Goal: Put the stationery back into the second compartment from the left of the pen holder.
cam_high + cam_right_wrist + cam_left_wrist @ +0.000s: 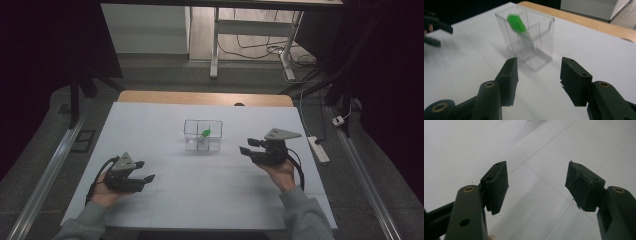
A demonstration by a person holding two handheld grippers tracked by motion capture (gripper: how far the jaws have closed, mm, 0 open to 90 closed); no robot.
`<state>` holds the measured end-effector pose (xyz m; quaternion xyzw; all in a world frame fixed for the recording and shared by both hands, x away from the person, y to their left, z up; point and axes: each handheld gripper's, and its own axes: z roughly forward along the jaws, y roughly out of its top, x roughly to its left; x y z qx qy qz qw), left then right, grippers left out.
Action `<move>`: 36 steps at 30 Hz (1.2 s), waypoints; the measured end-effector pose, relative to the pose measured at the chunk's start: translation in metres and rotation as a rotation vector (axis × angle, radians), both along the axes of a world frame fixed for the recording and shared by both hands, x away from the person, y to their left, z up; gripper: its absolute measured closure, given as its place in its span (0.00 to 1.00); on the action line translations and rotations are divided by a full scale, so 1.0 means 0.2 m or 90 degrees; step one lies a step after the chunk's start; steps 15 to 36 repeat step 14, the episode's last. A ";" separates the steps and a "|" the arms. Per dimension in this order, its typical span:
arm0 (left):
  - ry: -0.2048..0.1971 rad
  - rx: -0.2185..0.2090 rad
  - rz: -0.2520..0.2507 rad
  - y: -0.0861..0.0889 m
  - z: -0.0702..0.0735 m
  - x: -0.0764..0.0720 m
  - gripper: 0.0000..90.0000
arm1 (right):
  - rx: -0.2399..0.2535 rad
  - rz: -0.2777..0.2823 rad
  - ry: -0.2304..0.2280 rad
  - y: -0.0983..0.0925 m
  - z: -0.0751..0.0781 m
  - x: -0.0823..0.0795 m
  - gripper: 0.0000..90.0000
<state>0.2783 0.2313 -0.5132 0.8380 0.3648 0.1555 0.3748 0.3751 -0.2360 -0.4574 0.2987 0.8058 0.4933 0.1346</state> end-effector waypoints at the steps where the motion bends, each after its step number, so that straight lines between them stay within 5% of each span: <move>1: 0.000 0.000 -0.002 0.00 0.00 0.00 0.38 | -0.004 0.000 0.001 -0.04 -0.02 -0.03 0.51; 10: 0.002 -0.001 -0.008 -0.02 0.01 0.01 0.38 | -0.028 -0.014 0.019 -0.23 -0.11 -0.13 0.48; 36: 0.001 -0.004 -0.008 -0.02 0.01 0.01 0.38 | -0.030 -0.011 0.020 -0.24 -0.13 -0.14 0.48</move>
